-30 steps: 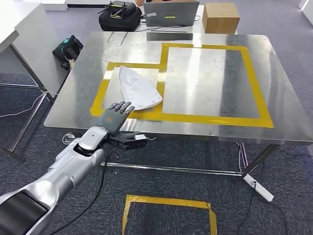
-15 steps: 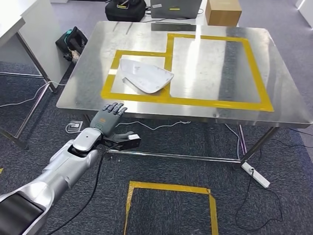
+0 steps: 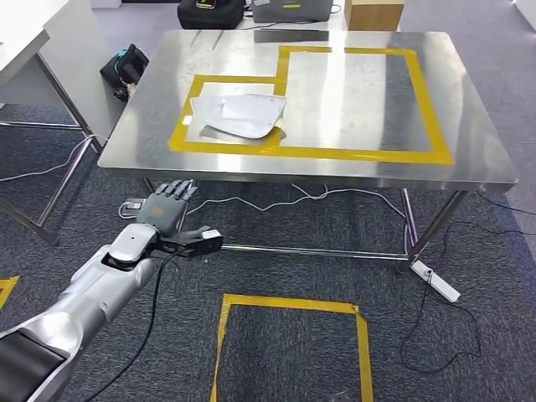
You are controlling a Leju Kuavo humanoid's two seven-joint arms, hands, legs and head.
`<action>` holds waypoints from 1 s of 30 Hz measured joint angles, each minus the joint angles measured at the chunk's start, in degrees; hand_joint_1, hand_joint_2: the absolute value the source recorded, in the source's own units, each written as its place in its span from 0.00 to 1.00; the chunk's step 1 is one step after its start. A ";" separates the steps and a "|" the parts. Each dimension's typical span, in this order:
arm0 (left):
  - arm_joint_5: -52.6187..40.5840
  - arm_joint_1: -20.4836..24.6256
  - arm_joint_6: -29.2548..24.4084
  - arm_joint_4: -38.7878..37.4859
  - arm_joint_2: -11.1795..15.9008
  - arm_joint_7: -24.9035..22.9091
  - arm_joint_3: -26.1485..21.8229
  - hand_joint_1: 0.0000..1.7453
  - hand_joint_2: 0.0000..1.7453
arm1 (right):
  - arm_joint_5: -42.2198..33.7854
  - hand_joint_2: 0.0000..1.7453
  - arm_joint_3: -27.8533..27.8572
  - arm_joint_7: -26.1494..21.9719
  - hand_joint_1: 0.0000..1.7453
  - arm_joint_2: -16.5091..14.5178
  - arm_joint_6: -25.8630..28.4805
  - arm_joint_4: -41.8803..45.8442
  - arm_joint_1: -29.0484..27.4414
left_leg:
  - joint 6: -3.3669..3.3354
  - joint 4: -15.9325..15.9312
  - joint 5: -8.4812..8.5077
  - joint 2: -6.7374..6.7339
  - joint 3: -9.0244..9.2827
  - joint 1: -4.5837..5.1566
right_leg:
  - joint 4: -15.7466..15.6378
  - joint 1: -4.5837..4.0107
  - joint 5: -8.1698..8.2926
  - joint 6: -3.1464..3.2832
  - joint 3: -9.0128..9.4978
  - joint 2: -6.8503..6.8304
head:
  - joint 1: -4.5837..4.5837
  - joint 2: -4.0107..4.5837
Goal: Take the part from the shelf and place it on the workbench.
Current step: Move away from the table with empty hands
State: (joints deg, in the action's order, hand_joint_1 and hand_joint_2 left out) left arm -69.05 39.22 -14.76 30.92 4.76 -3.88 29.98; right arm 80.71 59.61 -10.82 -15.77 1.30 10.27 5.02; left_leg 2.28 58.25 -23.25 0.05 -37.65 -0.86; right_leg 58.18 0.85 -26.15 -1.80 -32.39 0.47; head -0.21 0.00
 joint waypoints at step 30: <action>25.92 -32.22 -4.97 -10.47 2.48 12.52 -30.58 0.00 0.00 | -3.73 0.00 0.62 -2.49 0.00 1.30 2.46 0.02 -2.21 | -1.92 -2.62 -2.81 -0.98 7.51 1.05 | -0.64 -0.41 0.37 -0.52 0.24 0.10 | 0.00 0.00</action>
State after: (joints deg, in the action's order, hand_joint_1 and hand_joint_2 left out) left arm -43.13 7.00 -19.73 20.45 7.23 8.63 -0.59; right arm 76.98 60.24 -13.31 -14.47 3.76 10.29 2.80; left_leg 0.36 55.63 -26.06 -0.93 -30.15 0.19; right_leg 57.53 0.44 -25.78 -2.33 -32.15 0.58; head -0.21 0.00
